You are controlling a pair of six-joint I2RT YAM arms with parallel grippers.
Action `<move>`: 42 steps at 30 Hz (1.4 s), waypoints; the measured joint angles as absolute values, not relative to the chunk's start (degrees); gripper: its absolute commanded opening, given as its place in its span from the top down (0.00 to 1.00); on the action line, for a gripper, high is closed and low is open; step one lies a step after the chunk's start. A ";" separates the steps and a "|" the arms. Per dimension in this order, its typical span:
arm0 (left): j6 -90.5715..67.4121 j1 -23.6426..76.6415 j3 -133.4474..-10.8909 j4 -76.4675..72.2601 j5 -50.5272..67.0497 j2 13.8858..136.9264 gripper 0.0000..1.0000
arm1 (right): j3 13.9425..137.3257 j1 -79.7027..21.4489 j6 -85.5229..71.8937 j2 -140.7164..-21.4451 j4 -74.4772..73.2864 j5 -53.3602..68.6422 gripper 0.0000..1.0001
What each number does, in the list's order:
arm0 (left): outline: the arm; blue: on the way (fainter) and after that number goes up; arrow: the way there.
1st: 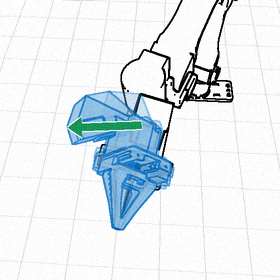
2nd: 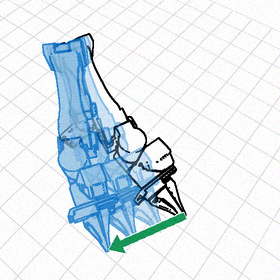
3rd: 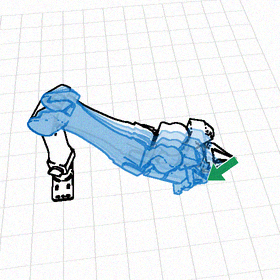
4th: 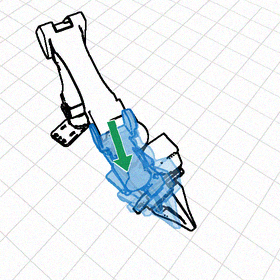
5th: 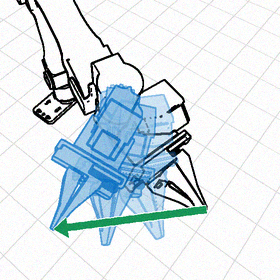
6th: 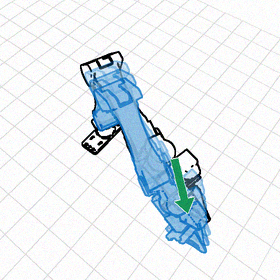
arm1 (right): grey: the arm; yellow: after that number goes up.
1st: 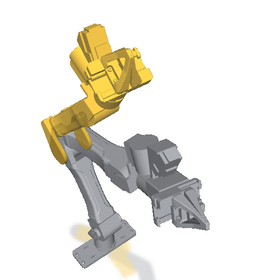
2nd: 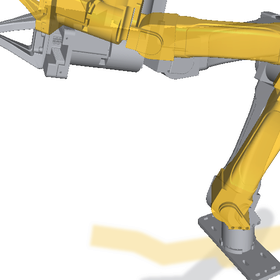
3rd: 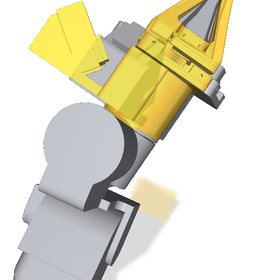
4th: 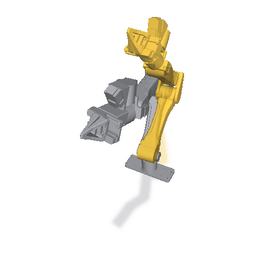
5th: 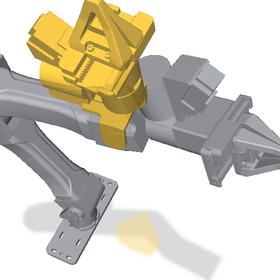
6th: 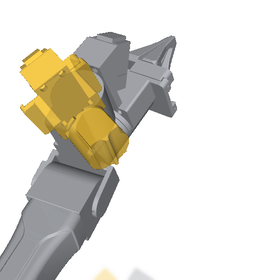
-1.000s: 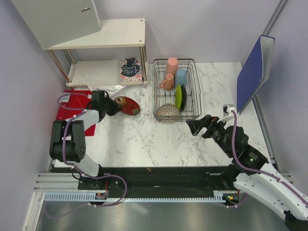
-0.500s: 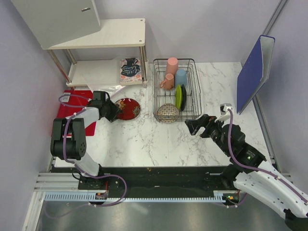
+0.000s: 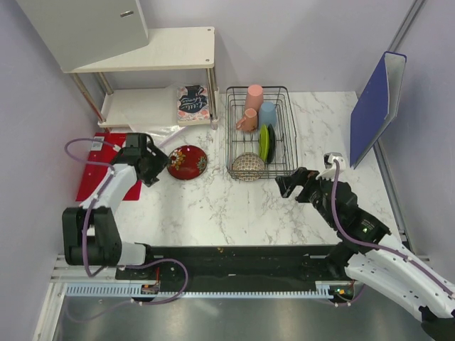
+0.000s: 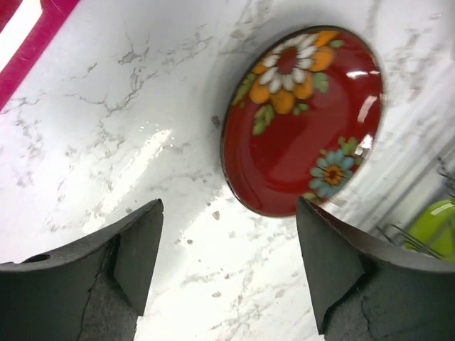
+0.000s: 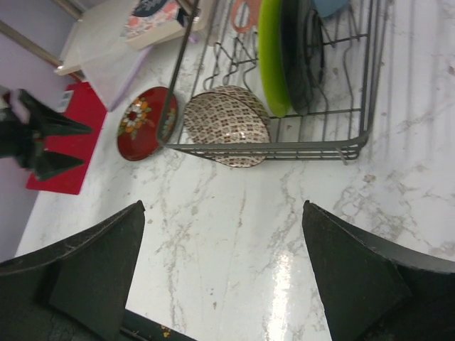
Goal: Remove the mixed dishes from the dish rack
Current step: Pick up the plate from the dish rack.
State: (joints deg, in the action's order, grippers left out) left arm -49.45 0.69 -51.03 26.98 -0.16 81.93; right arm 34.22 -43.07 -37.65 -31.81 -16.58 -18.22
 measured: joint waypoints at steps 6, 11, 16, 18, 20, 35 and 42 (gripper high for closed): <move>-47.13 2.13 -51.07 29.95 -2.52 67.55 0.01 | 37.80 -43.07 -35.81 -39.05 -20.58 -26.81 0.02; -44.18 5.08 -50.06 30.22 -1.98 60.03 0.01 | 45.12 -43.07 -31.59 -48.95 -21.93 -34.26 0.02; -44.01 6.13 -45.01 29.65 -1.41 54.04 0.01 | 51.42 -43.05 -29.74 -57.21 -21.04 -42.28 0.02; -46.50 5.91 -42.46 29.39 -1.08 53.01 0.01 | 53.82 -42.15 -27.99 -59.70 -20.80 -40.51 0.02; -47.51 5.26 -39.83 28.25 2.61 52.90 0.01 | 56.69 -41.23 -26.33 -62.33 -20.58 -37.52 0.02; -46.37 5.02 -34.85 25.08 12.01 47.92 0.01 | 72.88 -39.92 -18.20 -87.07 -25.78 -46.24 0.41; -45.23 5.28 -34.85 25.19 11.07 48.23 0.01 | 75.07 -38.72 -18.24 -92.66 -27.03 -47.90 0.41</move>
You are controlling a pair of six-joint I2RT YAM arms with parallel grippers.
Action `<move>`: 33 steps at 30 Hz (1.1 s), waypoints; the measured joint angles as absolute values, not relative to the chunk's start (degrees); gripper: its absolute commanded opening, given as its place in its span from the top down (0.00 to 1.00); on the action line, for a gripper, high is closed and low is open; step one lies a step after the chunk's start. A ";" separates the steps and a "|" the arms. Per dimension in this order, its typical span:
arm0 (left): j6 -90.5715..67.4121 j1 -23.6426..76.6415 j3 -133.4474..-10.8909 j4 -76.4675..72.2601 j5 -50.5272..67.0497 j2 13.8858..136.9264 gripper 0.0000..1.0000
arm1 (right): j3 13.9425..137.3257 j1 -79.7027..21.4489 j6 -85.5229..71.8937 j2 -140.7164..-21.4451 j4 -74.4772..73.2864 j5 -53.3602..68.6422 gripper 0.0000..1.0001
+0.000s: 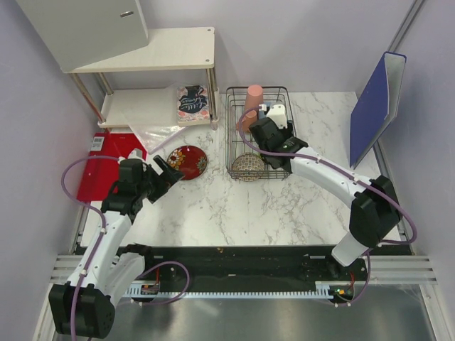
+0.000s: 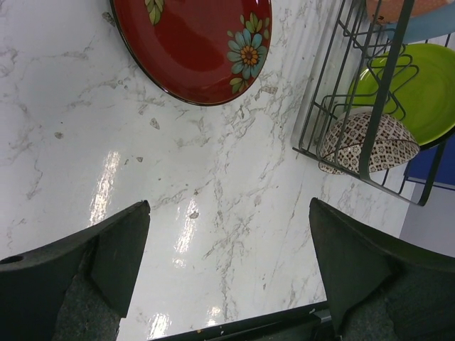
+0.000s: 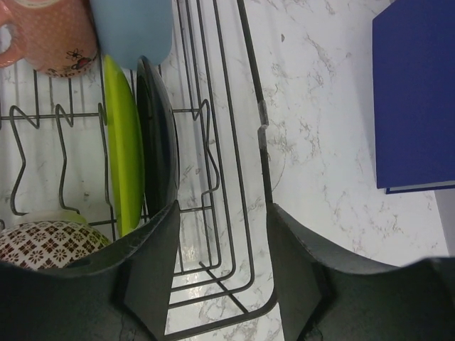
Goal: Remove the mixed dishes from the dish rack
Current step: Pick up the plate from the dish rack.
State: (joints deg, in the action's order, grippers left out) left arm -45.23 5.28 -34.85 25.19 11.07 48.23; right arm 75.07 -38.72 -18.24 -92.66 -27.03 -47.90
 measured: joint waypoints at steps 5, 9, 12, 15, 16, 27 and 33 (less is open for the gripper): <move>-44.97 5.28 -34.85 25.19 10.98 48.23 0.01 | 75.09 -37.69 -18.22 -94.08 -26.81 -47.40 0.41; -44.88 5.28 -34.85 25.19 11.00 48.23 0.01 | 75.11 -36.80 -18.24 -94.76 -26.33 -46.74 0.42; -44.86 5.28 -34.85 25.19 11.03 48.23 0.01 | 75.11 -36.36 -18.57 -94.76 -25.76 -45.63 0.42; -44.86 5.32 -34.85 25.19 11.03 48.51 0.01 | 75.11 -36.25 -18.94 -94.67 -24.95 -43.94 0.41; -44.86 5.34 -34.85 25.21 11.03 48.66 0.01 | 75.11 -36.25 -19.14 -94.65 -24.67 -43.53 0.41; -44.84 5.39 -34.68 25.19 11.07 49.25 0.01 | 75.11 -36.25 -19.79 -94.87 -22.96 -40.36 0.40; -44.82 5.39 -34.52 25.19 11.07 49.91 0.01 | 75.11 -35.97 -20.16 -98.43 -21.76 -40.34 0.43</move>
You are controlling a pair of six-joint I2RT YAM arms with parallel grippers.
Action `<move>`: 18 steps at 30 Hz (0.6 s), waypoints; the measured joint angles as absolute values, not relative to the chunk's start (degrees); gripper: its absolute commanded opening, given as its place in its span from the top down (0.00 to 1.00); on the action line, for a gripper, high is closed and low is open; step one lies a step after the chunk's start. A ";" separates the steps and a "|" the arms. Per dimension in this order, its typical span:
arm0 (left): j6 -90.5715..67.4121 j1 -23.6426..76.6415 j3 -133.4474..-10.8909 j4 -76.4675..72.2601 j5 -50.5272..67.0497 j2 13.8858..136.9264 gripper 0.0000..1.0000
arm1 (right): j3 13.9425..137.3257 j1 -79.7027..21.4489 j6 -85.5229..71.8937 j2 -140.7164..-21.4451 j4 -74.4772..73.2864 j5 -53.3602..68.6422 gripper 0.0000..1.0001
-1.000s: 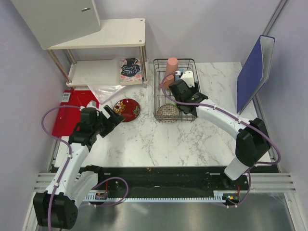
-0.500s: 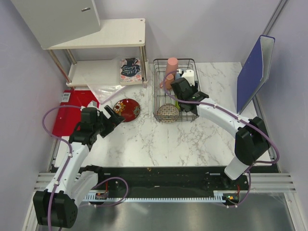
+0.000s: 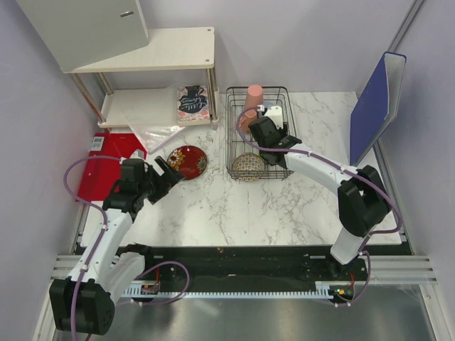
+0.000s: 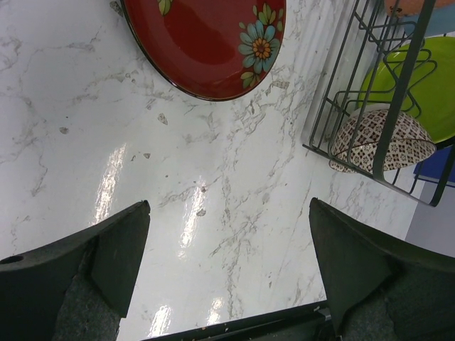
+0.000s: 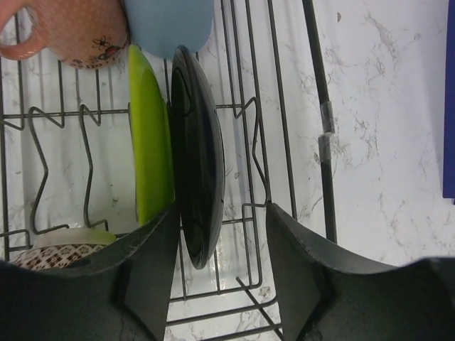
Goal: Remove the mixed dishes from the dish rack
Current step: Pick up the plate from the dish rack.
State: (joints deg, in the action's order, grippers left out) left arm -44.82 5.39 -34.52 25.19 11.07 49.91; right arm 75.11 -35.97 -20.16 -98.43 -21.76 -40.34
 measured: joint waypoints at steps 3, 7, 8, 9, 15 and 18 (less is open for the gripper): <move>-44.80 5.39 -34.50 25.19 11.09 50.19 0.01 | 75.09 -35.24 -20.36 -100.62 -20.99 -40.23 0.45; -44.80 5.39 -34.48 25.17 11.14 50.65 0.01 | 75.05 -34.02 -20.38 -102.89 -20.01 -40.05 0.50; -44.80 5.39 -34.48 25.17 11.16 50.74 0.01 | 75.02 -33.85 -20.36 -103.18 -19.86 -39.97 0.52; -44.80 5.39 -34.44 25.15 11.18 50.83 0.01 | 75.02 -33.63 -20.36 -103.48 -19.55 -39.88 0.56; -44.77 5.39 -34.33 25.15 11.84 51.07 0.01 | 74.22 -33.34 -20.88 -104.01 -16.88 -39.44 0.82; -44.77 5.39 -34.28 25.15 12.19 51.07 0.01 | 73.73 -33.54 -20.99 -103.96 -16.21 -40.25 0.94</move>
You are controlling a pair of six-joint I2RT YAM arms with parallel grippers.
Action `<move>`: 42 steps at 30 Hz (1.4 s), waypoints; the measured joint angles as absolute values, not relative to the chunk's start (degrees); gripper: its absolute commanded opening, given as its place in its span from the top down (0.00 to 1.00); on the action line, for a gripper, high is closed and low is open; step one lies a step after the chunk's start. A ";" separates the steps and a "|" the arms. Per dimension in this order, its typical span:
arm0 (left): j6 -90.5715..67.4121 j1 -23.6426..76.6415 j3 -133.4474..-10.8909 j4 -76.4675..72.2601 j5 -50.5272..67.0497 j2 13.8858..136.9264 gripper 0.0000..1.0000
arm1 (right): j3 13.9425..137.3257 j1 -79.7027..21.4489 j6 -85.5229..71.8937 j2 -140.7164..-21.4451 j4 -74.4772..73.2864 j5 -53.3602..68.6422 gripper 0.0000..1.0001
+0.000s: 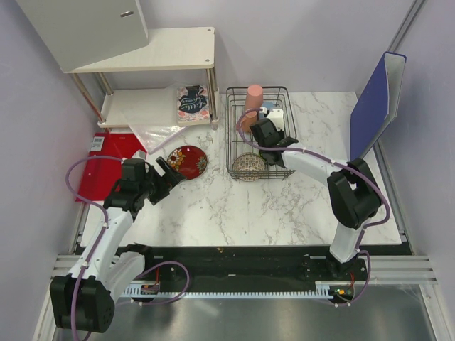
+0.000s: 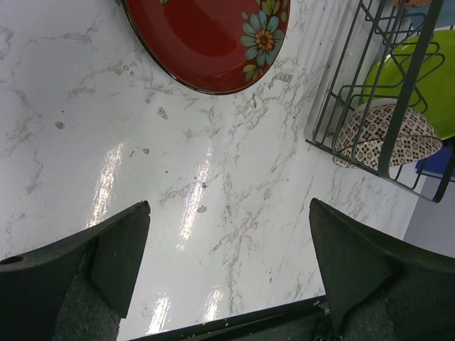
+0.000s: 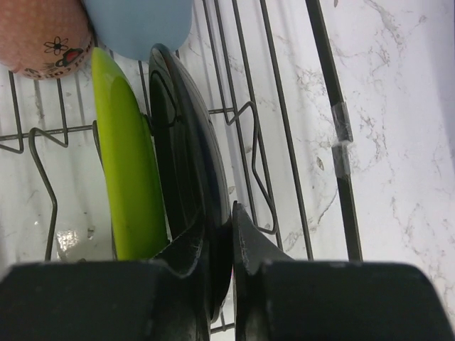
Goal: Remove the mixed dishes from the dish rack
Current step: Pick up the plate from the dish rack.
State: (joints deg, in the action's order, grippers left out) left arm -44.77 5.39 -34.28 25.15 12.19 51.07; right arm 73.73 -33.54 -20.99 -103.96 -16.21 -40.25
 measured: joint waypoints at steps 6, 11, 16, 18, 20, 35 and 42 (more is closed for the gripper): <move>-44.77 5.39 -34.28 25.15 12.19 51.24 0.01 | 72.88 -33.61 -20.49 -103.09 -16.25 -42.33 1.00; -44.77 5.39 -34.28 25.15 12.19 51.27 0.01 | 72.79 -34.74 -19.88 -100.92 -16.73 -44.27 1.00; -44.77 5.39 -34.28 25.15 12.19 51.29 0.01 | 72.79 -36.71 -19.81 -98.50 -18.98 -46.68 1.00; -44.77 5.39 -34.28 25.15 12.19 51.29 0.01 | 72.82 -37.32 -19.86 -97.30 -19.94 -47.33 1.00; -44.77 5.39 -34.28 25.15 12.19 51.29 0.01 | 72.88 -38.00 -19.99 -95.64 -21.47 -47.77 1.00; -44.77 5.39 -34.28 25.15 12.16 52.10 0.02 | 65.30 -42.96 -22.85 -66.04 -22.92 -41.54 1.00; -44.45 5.39 -33.98 20.43 19.44 49.80 0.01 | 49.95 -41.39 -30.72 -53.49 -9.43 -16.08 1.00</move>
State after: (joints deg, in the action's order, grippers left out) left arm -44.45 5.39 -33.98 20.43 19.44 49.80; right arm 49.95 -41.39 -30.72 -53.49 -9.43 -16.08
